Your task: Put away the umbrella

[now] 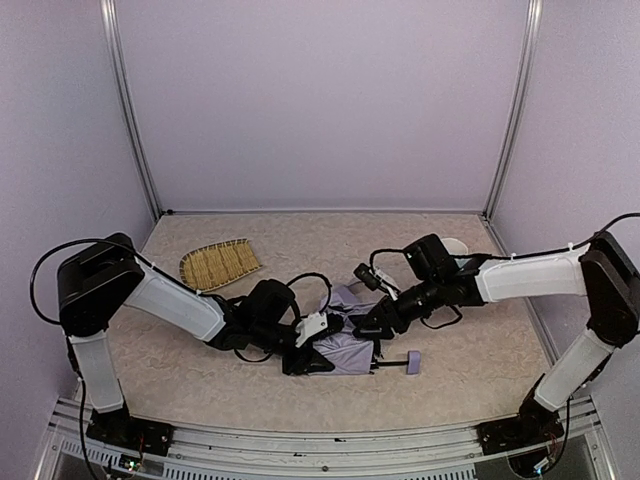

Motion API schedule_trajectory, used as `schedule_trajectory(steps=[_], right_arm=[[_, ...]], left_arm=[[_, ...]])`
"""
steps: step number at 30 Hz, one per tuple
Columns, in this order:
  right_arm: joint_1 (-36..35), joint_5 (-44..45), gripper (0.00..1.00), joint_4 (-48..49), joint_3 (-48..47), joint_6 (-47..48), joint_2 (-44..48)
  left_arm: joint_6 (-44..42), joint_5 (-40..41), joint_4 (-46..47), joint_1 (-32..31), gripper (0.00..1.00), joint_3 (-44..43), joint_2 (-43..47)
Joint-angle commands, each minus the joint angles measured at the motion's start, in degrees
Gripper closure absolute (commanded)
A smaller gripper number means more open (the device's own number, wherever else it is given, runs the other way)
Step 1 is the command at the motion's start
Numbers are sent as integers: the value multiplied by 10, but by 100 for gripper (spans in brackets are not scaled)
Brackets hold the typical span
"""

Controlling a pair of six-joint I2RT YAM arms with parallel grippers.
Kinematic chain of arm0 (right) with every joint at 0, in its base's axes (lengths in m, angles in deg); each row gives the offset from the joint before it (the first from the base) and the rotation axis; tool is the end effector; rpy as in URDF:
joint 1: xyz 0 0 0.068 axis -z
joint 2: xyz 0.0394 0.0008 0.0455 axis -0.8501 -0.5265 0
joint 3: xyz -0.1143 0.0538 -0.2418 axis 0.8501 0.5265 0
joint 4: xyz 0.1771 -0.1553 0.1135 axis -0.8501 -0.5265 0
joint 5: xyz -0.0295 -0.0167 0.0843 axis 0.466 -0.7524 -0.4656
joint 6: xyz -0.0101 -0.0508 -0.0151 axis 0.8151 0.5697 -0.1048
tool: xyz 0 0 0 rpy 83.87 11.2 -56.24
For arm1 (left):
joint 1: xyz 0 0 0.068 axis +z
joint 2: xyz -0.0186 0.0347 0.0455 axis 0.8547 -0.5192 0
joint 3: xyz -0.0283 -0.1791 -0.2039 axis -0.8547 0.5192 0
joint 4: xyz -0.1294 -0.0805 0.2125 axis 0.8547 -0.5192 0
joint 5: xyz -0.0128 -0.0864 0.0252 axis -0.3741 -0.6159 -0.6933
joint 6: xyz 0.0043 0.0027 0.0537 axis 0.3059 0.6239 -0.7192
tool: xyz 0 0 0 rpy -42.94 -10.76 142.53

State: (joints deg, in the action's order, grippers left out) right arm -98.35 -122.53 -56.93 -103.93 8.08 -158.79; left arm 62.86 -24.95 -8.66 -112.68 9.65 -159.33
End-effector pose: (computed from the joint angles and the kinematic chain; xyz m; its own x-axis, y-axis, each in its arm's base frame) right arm 0.2298 0.2232 0.1811 -0.6965 -0.4362 -0.5697 -0.7171 0.3959 0.5736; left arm 0.1952 -0.2972 0.1082 -0.1521 0.6020 -0.7839 0.9883 0.0824 -0.1285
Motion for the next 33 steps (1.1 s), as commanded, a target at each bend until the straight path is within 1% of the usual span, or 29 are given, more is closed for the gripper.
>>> schedule_trajectory(steps=[1, 3, 6, 9, 11, 12, 13, 14, 15, 18, 23, 28, 30, 33], right_arm=[[-15, 153, 45, 21, 36, 38, 98], [-56, 232, 45, 32, 59, 84, 136], [-152, 343, 44, 76, 109, 204, 186], [-217, 392, 39, 148, 166, 310, 213], [-239, 418, 30, 183, 183, 359, 211], [-246, 427, 22, 194, 184, 377, 203], [-251, 444, 8, 198, 181, 392, 193], [-255, 454, 1, 199, 177, 407, 179], [-258, 463, 0, 198, 171, 421, 166], [-262, 480, 1, 184, 149, 457, 116], [-262, 497, 9, 128, 104, 478, 26], [-256, 536, 12, 139, 87, 472, -41], [-253, 543, 19, 118, 73, 459, -65], [-250, 546, 41, 85, 59, 434, -86]], left_arm=[[43, -57, -149, 14, 71, 21, -54], [50, -81, -156, 22, 71, 15, -60], [63, -101, -169, 30, 71, 2, -67], [63, -113, -192, 32, 71, -13, -72], [56, -117, -213, 32, 71, -24, -79], [54, -116, -223, 33, 71, -28, -82], [52, -116, -230, 34, 71, -32, -85], [51, -117, -237, 35, 71, -34, -87], [51, -121, -239, 36, 71, -36, -90], [53, -130, -246, 40, 71, -42, -96], [51, -140, -263, 41, 71, -57, -105], [39, -162, -276, 41, 72, -66, -116], [32, -172, -282, 41, 73, -68, -118], [14, -189, -293, 41, 73, -71, -119]])
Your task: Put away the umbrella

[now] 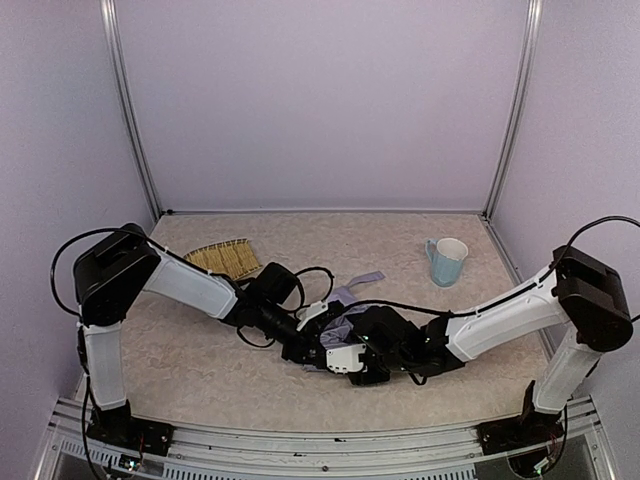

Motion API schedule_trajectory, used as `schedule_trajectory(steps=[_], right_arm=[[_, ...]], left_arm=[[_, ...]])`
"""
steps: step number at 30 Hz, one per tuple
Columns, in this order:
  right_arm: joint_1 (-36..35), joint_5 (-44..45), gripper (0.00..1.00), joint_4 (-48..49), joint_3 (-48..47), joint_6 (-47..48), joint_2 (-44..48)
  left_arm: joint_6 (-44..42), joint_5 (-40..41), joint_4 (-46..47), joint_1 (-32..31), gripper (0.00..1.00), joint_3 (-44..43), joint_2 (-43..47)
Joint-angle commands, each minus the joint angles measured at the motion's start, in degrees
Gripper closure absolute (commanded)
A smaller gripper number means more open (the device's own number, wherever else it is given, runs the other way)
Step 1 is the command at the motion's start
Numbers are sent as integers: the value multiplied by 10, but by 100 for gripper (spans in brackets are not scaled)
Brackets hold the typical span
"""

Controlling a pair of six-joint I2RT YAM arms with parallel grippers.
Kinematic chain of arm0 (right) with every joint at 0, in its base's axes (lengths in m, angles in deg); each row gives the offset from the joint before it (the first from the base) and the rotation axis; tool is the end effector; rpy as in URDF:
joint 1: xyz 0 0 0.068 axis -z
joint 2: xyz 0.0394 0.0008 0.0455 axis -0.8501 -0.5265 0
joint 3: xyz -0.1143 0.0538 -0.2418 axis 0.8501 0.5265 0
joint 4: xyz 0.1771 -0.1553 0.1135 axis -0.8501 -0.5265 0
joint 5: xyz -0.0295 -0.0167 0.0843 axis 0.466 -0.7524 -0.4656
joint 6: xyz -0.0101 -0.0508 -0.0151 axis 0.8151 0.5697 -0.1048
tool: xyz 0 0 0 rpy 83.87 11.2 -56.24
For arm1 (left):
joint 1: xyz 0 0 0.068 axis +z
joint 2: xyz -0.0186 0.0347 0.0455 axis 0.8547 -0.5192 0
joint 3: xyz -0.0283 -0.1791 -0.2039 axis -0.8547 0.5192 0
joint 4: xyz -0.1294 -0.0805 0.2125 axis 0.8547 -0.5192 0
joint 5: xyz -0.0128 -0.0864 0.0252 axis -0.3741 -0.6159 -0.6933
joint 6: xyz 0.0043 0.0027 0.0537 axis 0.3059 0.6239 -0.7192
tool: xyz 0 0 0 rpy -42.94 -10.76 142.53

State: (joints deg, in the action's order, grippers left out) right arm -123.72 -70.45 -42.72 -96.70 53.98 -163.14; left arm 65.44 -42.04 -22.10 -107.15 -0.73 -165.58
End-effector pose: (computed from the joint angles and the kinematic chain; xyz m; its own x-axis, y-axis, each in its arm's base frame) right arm 0.1397 0.2875 0.1350 0.2593 -0.8569 -0.4455 -0.8397 0.0279 -0.5424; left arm 0.2317 -0.2996 0.1042 -0.3399 0.6147 -0.7118 0.9050 0.0080 -0.4253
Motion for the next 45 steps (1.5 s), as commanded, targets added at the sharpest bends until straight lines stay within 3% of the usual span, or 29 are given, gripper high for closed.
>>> schedule_trajectory(steps=[1, 3, 6, 9, 14, 18, 21, 23, 27, 31, 34, 37, 41, 45], right_arm=[[4, 23, 47, -67, -16, -31, -47], [5, 15, 56, -86, -21, -44, -54], [9, -9, 67, -118, -31, -68, -60], [16, -50, 73, -158, -47, -90, -64], [28, -110, 77, -226, -77, -127, -85], [39, -185, 79, -276, -100, -153, -95], [49, -259, 79, -325, -126, -167, -107], [59, -315, 78, -366, -153, -176, -122], [87, -429, 78, -443, -193, -182, -156], [105, -517, 77, -483, -214, -164, -192], [116, -528, 78, -505, -233, -158, -224], [127, -531, 79, -521, -258, -154, -256], [138, -539, 79, -531, -280, -138, -276], [155, -551, 78, -523, -286, -131, -277]], left_arm=[[-19, -23, -163, -14, 72, 30, -55], [-36, -42, -166, -12, 68, 29, -44], [-29, -41, -129, -10, 45, 41, 3], [1, -23, -36, 1, 30, 77, 66], [82, 35, 190, 36, 20, 176, 200], [94, 118, 345, 40, 18, 302, 326], [82, 151, 403, 40, 20, 374, 404], [53, 162, 390, 32, 25, 400, 448], [-54, 282, 290, -45, 43, 419, 506], [-133, 404, 242, -145, 41, 389, 464], [-179, 486, 214, -191, 26, 343, 398], [-211, 516, 192, -206, 20, 297, 326], [-231, 543, 164, -204, 20, 252, 240], [-207, 536, 96, -197, 28, 205, 166]])
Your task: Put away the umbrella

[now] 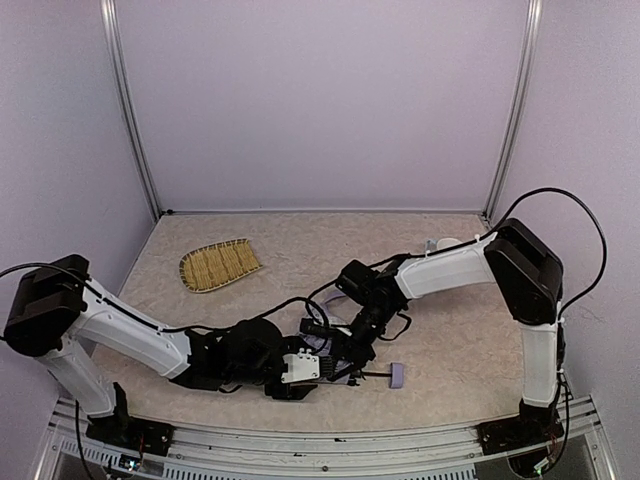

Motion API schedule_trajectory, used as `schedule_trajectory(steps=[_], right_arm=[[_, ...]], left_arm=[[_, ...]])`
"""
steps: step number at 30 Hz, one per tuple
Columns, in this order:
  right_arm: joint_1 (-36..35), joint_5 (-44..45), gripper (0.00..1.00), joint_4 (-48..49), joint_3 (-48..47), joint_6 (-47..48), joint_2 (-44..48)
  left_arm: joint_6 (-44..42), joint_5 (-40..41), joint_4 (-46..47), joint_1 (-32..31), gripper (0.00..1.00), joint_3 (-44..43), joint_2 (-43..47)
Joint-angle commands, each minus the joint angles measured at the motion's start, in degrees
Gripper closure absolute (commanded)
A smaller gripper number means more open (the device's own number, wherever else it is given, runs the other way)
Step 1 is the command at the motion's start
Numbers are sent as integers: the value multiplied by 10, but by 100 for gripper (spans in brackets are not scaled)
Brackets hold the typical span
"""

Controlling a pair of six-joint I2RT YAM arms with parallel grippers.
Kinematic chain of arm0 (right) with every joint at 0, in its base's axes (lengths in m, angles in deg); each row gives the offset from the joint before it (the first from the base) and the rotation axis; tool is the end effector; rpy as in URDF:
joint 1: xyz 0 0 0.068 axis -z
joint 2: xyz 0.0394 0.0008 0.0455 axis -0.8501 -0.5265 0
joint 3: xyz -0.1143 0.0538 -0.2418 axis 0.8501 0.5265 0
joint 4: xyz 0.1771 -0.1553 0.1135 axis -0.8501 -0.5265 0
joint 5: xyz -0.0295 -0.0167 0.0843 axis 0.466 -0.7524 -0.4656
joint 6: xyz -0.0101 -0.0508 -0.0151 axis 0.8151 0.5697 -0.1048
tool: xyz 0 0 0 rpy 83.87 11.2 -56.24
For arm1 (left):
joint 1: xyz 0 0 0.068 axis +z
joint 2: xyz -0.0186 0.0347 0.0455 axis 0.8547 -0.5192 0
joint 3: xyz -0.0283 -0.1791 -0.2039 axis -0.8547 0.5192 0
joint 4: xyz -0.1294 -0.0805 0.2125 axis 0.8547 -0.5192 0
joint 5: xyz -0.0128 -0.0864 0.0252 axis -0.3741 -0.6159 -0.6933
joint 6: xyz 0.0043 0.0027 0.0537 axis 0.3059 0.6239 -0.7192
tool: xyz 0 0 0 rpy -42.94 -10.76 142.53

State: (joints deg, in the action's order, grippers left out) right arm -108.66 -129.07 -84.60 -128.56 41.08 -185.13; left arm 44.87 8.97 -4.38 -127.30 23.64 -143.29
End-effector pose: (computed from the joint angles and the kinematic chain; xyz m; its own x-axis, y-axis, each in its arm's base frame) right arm 0.2255 0.3130 0.1225 -0.3108 -0.8283 -0.4662 -0.8272 -0.0058 0.5618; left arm 0.1127 -0.2781 0.1345 0.3077 0.7105 -0.6329 0.8739 0.0520 0.4832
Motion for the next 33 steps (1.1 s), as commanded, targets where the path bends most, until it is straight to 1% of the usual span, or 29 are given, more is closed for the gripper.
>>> schedule_trajectory(steps=[1, 3, 6, 8, 10, 12, 16, 19, 22, 27, 30, 33], right_arm=[[8, 34, 78, -101, 34, -2, -56], [14, 27, 78, -95, 34, 1, -53], [20, 14, 73, -78, 37, -3, -41], [28, 11, 65, -53, 47, -19, -22], [42, 5, 53, -21, 64, -41, 10], [55, 0, 44, 22, 85, -69, 50], [76, 8, 39, 91, 133, -115, 145], [88, 24, 37, 123, 159, -138, 217], [92, 62, 36, 142, 182, -150, 283], [92, 148, 37, 191, 234, -158, 396], [64, 205, 38, 251, 278, -144, 459], [-5, 294, 37, 319, 334, -72, 517]], left_arm=[[7, 29, -92, 5, 31, -46, -69], [12, 38, -104, 6, 36, -56, -94], [19, 38, -136, 5, 49, -85, -125], [25, 32, -167, 9, 59, -107, -145], [34, 17, -205, 12, 63, -133, -165], [52, -17, -255, 19, 65, -163, -183], [82, -79, -317, 37, 65, -206, -213], [101, -119, -342, 53, 66, -228, -230], [115, -173, -356, 73, 68, -244, -239], [140, -295, -384, 124, 69, -270, -262], [152, -356, -408, 147, 71, -292, -281], [170, -401, -416, 177, 73, -305, -299]])
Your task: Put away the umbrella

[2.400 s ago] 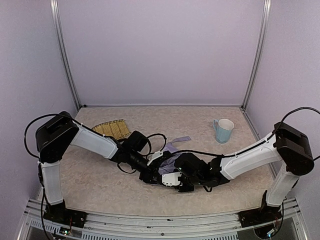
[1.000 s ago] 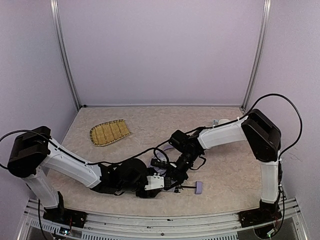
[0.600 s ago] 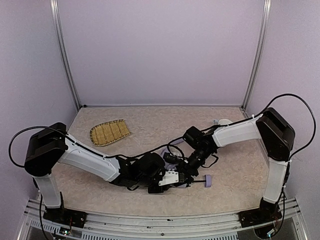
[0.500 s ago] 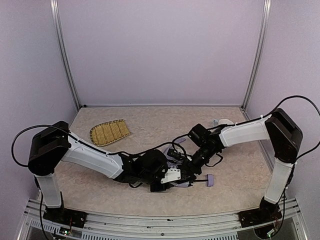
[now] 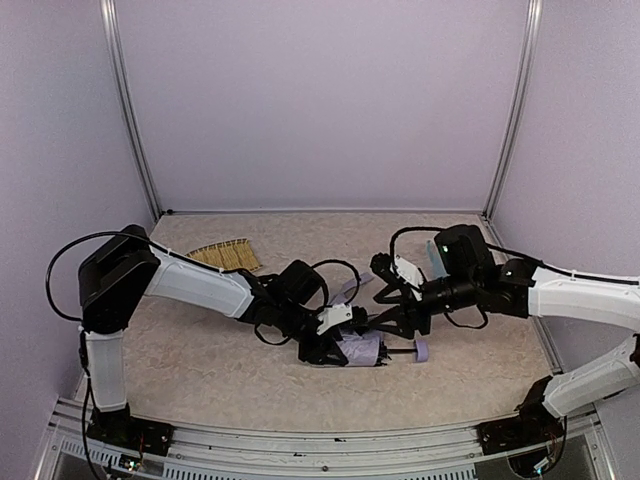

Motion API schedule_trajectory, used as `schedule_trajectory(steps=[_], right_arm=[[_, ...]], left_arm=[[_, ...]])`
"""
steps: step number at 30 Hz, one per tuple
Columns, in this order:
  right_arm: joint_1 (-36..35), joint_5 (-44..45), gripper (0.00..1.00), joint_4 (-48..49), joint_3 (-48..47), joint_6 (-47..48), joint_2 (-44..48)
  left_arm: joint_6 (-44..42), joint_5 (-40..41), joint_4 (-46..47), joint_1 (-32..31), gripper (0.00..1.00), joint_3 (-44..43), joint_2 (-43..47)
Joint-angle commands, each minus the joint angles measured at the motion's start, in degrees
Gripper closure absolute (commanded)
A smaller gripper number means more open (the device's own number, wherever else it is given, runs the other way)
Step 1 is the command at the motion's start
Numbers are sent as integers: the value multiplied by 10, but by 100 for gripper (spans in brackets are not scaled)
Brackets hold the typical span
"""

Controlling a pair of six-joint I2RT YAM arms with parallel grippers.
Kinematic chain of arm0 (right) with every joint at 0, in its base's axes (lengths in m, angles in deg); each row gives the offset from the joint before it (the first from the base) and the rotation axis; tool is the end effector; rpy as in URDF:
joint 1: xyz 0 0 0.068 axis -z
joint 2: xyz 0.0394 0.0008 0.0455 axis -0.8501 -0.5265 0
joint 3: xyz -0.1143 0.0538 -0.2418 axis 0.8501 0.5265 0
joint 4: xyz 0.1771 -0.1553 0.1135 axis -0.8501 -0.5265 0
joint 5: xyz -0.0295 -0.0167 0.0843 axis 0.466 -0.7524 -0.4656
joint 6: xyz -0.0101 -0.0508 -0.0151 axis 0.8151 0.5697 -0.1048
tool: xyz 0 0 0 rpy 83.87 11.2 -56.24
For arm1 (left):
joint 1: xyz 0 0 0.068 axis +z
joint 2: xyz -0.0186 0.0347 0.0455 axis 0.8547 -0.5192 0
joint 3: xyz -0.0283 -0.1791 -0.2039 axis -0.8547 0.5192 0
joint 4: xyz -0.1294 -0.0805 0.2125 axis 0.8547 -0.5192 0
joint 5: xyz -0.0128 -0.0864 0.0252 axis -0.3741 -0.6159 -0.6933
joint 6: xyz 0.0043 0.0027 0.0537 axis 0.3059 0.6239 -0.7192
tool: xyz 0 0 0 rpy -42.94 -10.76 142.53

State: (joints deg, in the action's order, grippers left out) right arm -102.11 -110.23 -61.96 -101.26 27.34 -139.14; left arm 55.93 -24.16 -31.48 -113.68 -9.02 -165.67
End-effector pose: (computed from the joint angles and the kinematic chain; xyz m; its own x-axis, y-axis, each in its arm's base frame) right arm 0.1856 0.2010 0.2524 -0.2694 -0.4883 -0.8300 -0.9433 0.3072 0.1255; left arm 0.2177 -0.3393 0.1258 -0.0987 0.7230 -0.6838 0.9916 0.0134 -0.1290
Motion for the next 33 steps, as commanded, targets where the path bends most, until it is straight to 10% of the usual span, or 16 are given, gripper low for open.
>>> schedule_trajectory(steps=[1, 16, 27, 31, 33], right_arm=[[-92, 134, 36, 117, 86, 91, 75], [-164, 343, 20, 204, 76, 260, -173], [-177, 385, 75, 178, 47, 220, -258], [-178, 363, 87, 115, 25, 187, -258], [-178, 336, 90, 74, 16, 170, -256]], left_arm=[[66, -81, -148, 49, 74, 19, -79], [51, -169, -223, 79, 76, -34, -137], [15, -204, -255, 80, 77, -51, -155], [27, -202, -214, 82, 43, -43, -120], [58, -191, -142, 89, 5, -18, -69]])
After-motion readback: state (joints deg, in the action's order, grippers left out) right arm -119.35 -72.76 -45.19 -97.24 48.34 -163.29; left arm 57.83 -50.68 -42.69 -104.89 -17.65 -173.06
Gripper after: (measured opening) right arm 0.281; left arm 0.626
